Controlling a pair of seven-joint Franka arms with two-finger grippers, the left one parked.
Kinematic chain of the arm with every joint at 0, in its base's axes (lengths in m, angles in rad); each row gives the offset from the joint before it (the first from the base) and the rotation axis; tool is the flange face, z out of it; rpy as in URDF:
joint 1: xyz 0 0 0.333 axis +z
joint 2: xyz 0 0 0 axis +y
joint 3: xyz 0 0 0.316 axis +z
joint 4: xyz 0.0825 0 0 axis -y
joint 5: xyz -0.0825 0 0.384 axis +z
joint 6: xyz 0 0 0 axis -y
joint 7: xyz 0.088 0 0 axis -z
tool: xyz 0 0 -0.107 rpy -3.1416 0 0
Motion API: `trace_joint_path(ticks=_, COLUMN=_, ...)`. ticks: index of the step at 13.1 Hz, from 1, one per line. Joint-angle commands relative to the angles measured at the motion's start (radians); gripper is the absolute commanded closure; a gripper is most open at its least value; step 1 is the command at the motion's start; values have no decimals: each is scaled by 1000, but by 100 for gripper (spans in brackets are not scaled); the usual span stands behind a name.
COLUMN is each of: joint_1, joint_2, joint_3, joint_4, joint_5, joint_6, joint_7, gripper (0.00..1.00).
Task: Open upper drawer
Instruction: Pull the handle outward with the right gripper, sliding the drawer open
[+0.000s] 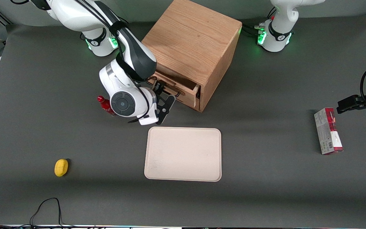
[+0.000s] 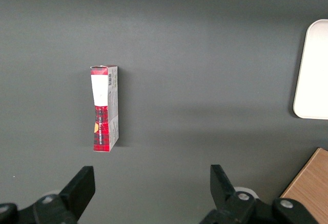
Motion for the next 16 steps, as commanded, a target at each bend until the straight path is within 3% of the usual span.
trace_joint_path(ticks=1, joint_1=-14, joint_2=0, joint_3=-2, joint_4=21, joint_5=-9, joint_6=11, joint_7=-33, gripper=0)
trace_joint_path(ticks=9, joint_1=-80, joint_2=37, joint_3=-2, joint_4=59, joint_5=-3, joint_6=57, joint_7=-61, gripper=0)
trace_joint_path(ticks=16, joint_1=-140, joint_2=110, joint_3=-2, joint_4=192, joint_5=-3, joint_6=62, joint_7=-108, gripper=0)
